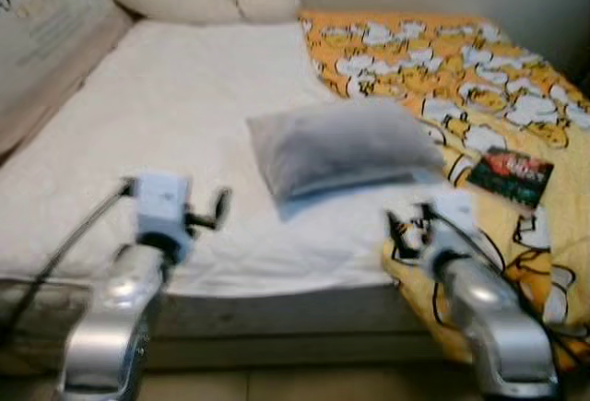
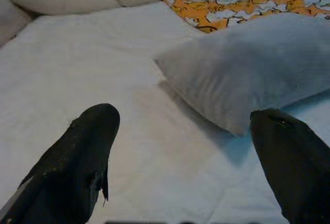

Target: Clean up the room

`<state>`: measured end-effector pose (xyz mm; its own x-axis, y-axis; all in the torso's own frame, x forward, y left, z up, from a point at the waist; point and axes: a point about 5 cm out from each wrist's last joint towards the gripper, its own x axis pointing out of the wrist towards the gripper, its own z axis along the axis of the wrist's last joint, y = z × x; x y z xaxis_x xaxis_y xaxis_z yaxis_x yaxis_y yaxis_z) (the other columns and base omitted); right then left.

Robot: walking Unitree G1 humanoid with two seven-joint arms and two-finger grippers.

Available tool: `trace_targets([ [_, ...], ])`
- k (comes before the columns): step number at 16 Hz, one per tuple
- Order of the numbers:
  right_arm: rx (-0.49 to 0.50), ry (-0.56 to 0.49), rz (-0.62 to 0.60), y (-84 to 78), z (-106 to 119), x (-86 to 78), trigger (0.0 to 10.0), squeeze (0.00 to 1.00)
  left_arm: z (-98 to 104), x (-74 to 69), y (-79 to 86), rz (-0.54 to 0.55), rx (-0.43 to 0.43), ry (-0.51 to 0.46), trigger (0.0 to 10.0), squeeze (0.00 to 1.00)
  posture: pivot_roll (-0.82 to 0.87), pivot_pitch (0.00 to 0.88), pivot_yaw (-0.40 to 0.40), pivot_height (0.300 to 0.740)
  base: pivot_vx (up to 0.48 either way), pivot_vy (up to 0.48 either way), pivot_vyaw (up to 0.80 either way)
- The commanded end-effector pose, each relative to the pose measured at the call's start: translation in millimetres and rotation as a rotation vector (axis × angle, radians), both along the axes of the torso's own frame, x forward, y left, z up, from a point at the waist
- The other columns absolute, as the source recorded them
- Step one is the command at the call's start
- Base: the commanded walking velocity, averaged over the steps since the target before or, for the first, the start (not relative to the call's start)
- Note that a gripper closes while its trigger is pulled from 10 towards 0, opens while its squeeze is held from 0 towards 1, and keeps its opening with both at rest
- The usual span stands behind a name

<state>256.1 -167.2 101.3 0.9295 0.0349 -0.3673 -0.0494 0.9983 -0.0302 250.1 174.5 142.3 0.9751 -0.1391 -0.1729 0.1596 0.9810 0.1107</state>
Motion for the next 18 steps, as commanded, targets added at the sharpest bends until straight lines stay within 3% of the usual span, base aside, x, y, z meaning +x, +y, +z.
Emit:
trace_targets([
  [1, 0.024, -0.034, 0.035, 10.1, 6.5, 3.4, 10.0, 0.00, 2.0, 0.2, 7.8, 0.026, 0.014, -0.009, 10.0, 0.00, -0.10, 0.000, -0.030, 0.740, 0.266, 0.000, 0.00],
  [18, 0.018, -0.048, 0.070, 12.0, 5.0, 5.0, 10.0, 0.00, 2.0, 2.9, 7.2, 0.020, 0.009, -0.021, 10.0, 0.00, -0.10, 0.000, -0.041, 0.740, 0.304, 0.000, 0.00],
])
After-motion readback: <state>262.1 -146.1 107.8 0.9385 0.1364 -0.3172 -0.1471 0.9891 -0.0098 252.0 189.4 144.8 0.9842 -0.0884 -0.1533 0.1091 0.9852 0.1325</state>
